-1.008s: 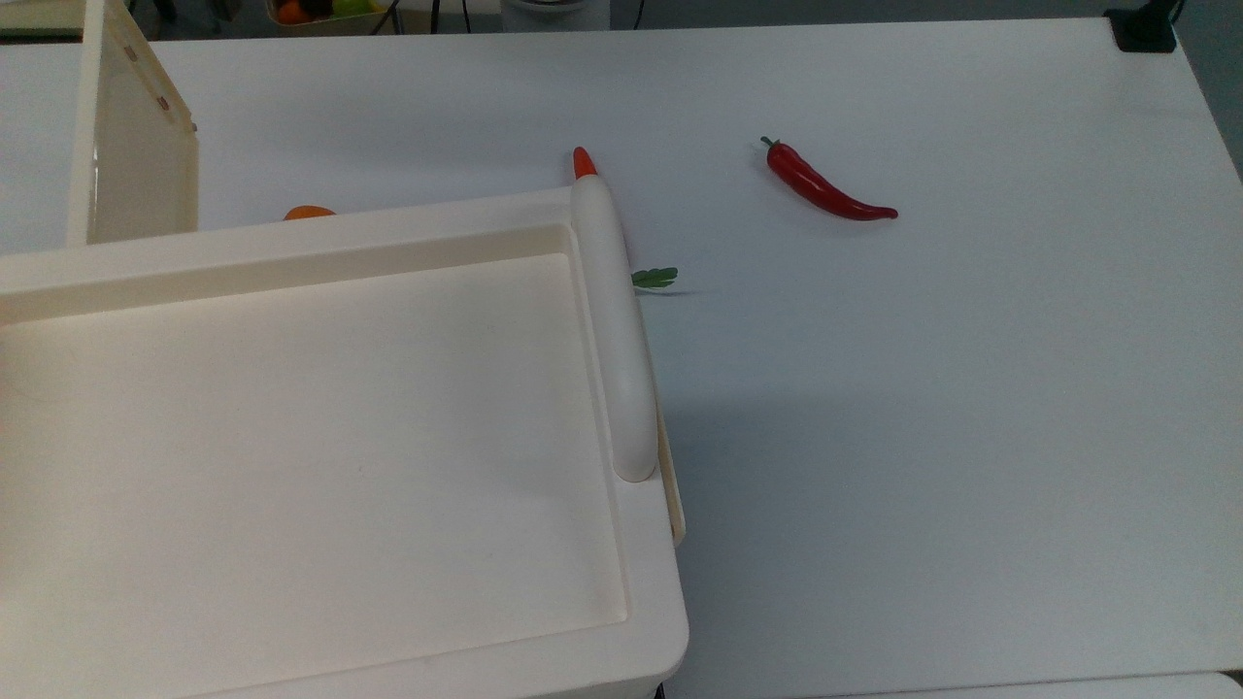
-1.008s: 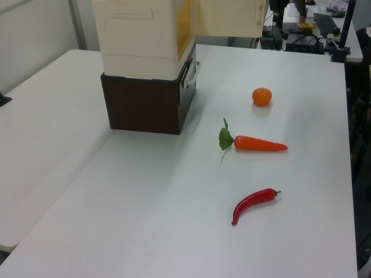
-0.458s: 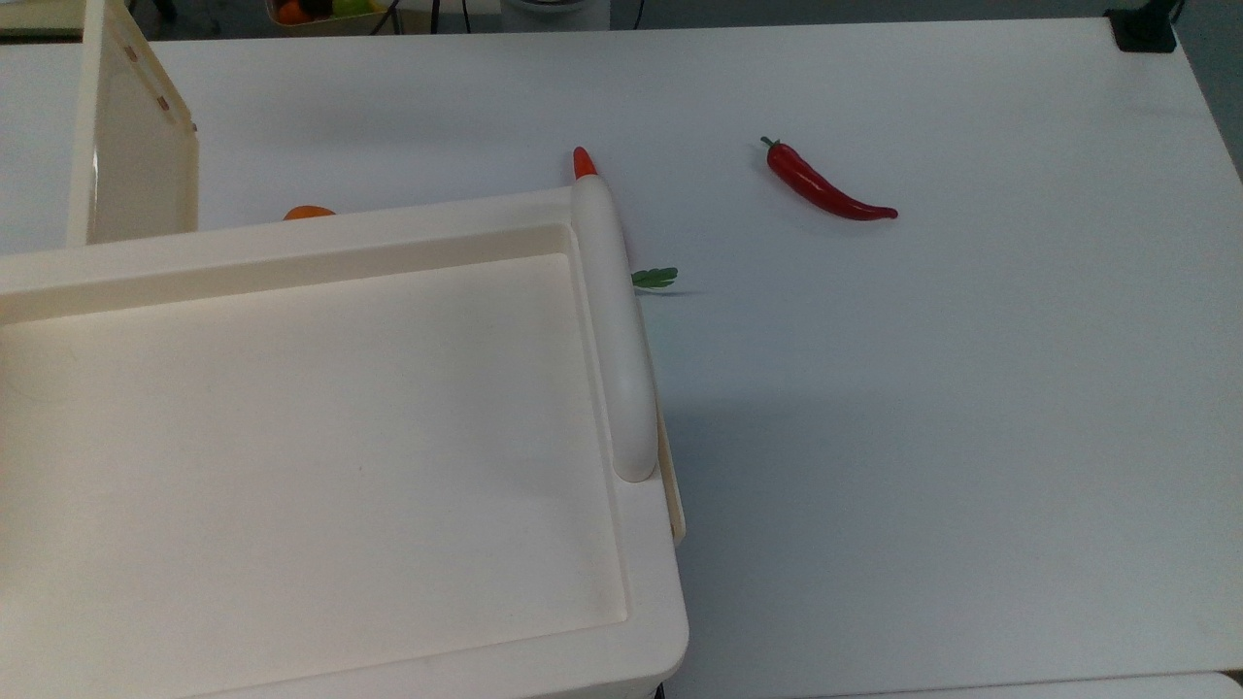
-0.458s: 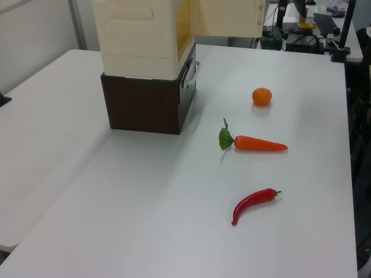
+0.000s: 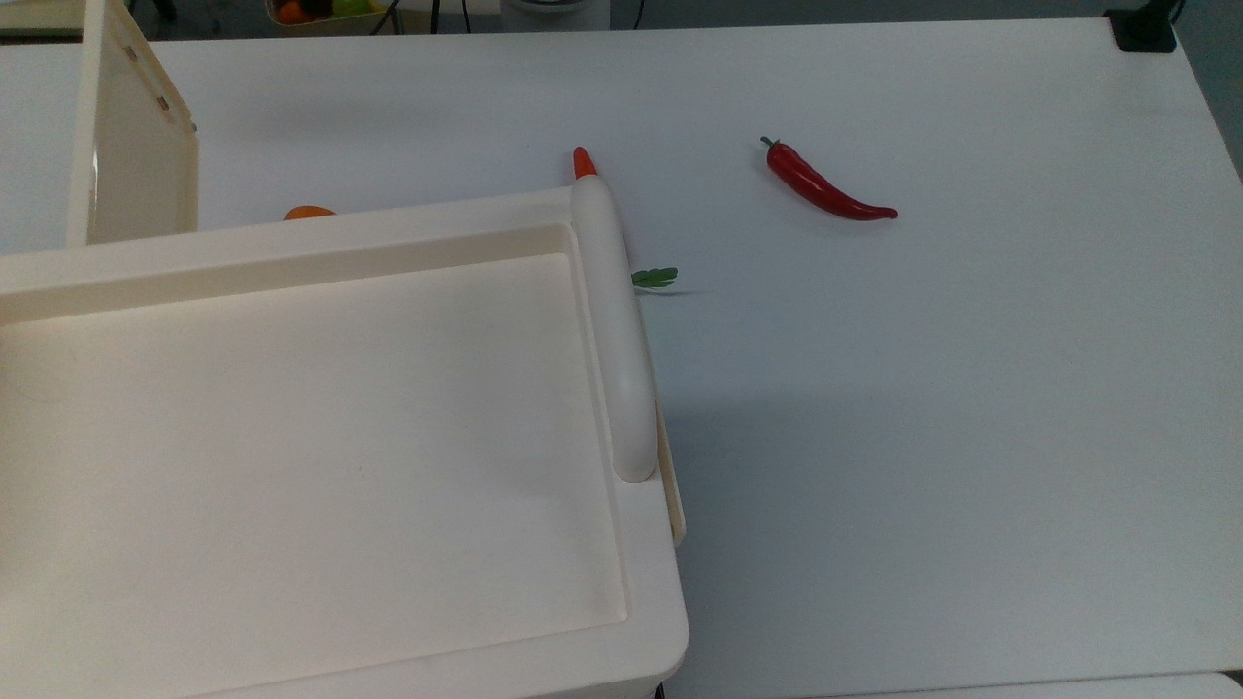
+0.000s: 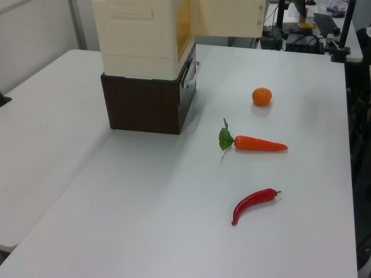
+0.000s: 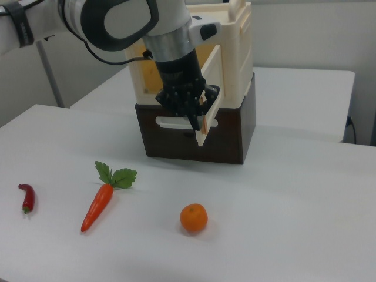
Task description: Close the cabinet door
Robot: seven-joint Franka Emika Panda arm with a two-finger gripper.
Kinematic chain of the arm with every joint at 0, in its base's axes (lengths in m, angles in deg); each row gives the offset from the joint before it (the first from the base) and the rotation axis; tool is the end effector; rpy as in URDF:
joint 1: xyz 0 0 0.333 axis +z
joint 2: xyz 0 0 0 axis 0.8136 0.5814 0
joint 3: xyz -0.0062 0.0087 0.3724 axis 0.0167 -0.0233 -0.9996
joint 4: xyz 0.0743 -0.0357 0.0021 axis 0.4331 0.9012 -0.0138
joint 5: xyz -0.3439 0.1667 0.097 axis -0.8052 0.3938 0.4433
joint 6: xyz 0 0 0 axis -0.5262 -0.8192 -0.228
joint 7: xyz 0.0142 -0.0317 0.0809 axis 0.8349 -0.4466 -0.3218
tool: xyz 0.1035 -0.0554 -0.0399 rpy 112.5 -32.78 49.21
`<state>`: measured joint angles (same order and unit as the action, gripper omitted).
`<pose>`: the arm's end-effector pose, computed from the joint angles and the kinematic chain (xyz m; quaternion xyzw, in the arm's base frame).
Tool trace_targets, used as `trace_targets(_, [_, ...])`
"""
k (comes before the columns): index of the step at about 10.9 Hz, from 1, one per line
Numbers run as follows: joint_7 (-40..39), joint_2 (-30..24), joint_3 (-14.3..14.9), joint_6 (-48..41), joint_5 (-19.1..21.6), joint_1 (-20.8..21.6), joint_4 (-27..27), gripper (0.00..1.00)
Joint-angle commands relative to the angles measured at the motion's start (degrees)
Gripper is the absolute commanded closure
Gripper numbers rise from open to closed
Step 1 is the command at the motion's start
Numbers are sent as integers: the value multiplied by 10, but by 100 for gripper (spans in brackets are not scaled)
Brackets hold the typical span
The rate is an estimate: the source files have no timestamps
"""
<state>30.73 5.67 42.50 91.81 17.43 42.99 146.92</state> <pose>0.5481 -0.2471 0.6861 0.9888 0.1140 0.0855 0.0441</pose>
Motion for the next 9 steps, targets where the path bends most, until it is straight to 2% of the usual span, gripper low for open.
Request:
trace_targets(1, [-19,14,5,62,11,-4,3,95])
trace_targets(6, [-13,49,4,163,66,-17,3,95])
trace_targets(9, [-13,52,3,168,92,-15,5,95])
